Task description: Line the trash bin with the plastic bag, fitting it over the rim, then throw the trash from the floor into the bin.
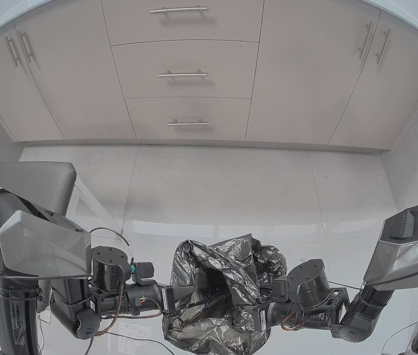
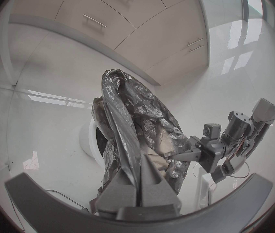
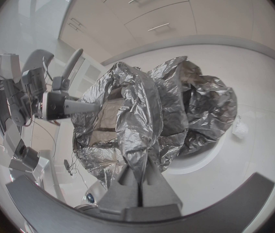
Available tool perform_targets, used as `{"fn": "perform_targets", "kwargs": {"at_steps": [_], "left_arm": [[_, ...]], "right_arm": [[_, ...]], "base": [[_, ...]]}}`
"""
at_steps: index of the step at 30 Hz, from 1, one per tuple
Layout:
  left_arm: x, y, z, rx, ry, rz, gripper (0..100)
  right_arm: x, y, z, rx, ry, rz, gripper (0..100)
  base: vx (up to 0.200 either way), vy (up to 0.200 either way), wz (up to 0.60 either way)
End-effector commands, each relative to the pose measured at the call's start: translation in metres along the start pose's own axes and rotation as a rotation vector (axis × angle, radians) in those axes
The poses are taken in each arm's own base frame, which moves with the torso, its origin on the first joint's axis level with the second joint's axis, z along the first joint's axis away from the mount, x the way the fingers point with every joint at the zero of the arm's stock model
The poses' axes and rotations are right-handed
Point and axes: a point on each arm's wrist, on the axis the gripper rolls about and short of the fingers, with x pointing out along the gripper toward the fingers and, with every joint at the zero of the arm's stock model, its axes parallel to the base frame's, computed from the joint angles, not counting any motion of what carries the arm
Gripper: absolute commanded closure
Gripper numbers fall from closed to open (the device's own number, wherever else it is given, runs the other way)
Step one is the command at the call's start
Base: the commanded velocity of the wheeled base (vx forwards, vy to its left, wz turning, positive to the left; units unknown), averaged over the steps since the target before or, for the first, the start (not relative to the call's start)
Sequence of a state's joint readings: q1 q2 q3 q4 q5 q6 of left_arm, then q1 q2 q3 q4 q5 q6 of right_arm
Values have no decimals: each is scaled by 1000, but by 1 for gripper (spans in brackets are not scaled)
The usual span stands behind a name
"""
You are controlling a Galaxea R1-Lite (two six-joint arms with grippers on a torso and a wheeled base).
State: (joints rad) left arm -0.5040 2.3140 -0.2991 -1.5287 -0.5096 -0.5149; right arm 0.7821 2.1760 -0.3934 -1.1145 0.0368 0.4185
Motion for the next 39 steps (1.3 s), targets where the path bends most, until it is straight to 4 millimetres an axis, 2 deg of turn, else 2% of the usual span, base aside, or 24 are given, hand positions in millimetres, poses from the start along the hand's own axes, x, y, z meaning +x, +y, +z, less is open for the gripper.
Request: {"fn": "perform_targets", "kwargs": {"at_steps": [1,6,11,16,22,39], "left_arm": [[14,-5,-11,36,25,18,100],[20,-10,-11,57,19,1,100],[28,-7,-9,88,7,7,100],[31,-6,-7,93,-8,16,100],[36,-1,-7,92,-10,20,100],[38,1,-11,89,3,24,100]], "right_arm": [[2,-29,-22,36,25,-92,100],[2,-44,-28,-35,18,-126,100],[8,-61,-30,-41,17,-192,100],[11,-67,-29,-48,-22,-201,100],[24,-78,-25,-82,-79,-253,100],[29,-102,-5,-39,-171,-315,100]], "base": [[0,0,0],[0,0,0],[0,0,0],[0,0,0],[0,0,0],[0,0,0]]}}
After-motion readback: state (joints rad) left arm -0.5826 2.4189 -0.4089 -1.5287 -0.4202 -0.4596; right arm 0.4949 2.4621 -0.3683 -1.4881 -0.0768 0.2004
